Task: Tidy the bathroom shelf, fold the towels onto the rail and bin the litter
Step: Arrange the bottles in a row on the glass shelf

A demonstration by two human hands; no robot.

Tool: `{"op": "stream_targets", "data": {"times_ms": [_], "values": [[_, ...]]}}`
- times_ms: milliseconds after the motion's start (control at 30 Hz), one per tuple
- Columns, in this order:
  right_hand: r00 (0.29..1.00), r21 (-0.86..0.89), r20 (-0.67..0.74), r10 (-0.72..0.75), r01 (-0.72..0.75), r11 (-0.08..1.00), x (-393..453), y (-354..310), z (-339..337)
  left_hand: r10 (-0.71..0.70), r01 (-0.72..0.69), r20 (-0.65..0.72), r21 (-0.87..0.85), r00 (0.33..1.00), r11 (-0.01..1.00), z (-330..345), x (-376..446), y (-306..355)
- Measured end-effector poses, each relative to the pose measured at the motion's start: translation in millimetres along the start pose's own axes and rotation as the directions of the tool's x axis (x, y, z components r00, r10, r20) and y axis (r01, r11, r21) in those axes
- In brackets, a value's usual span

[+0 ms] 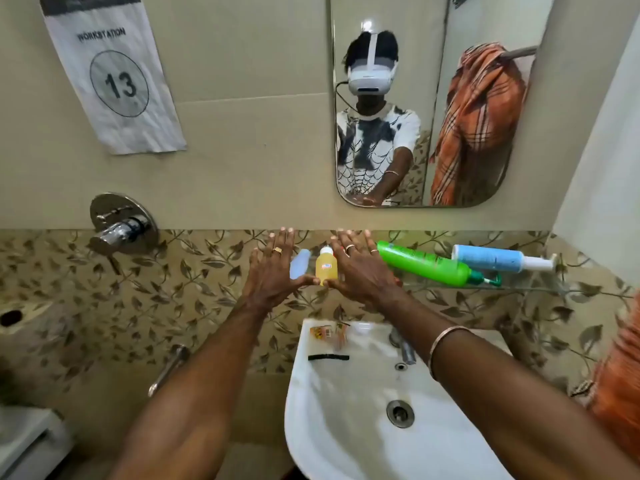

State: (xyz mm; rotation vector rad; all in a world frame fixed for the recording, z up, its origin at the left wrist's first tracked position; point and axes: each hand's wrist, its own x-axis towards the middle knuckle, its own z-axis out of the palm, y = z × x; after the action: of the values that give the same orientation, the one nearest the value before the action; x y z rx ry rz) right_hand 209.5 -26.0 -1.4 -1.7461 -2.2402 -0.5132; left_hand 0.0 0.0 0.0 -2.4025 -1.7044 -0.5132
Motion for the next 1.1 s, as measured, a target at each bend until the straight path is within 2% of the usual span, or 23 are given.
{"op": "stream_targets", "data": {"times_ms": [133, 233, 367, 567, 800, 1100], "values": [[0.995, -0.027, 0.032, -0.099, 0.1, 0.995, 9, 0, 11, 0.014, -0.022, 0.064, 0.119, 0.998, 0.993, 16, 2, -1], [0.984, -0.037, 0.073, -0.16, 0.163, 0.986, 15, 1, 21, 0.007, -0.017, 0.08, 0.127, 0.997, 0.992, 27, 0, 1], [0.977, -0.058, 0.121, -0.176, 0.184, 0.981, 17, 0, 27, 0.016, -0.027, 0.088, 0.122, 0.996, 0.992, 31, -5, 2], [0.976, -0.038, 0.091, -0.198, 0.202, 0.979, 20, -3, 34, 0.028, -0.044, 0.112, 0.14, 0.993, 0.989, 31, -11, 2], [0.978, 0.005, 0.018, -0.206, 0.206, 0.978, 22, -5, 37, 0.123, -0.121, -0.082, 0.029, 0.989, 0.992, 28, -18, 0], [0.964, 0.002, -0.057, -0.261, 0.262, 0.965, 31, -15, 25, 0.177, -0.211, -0.345, -0.061, 0.922, 0.976, 9, -8, -14]]}}
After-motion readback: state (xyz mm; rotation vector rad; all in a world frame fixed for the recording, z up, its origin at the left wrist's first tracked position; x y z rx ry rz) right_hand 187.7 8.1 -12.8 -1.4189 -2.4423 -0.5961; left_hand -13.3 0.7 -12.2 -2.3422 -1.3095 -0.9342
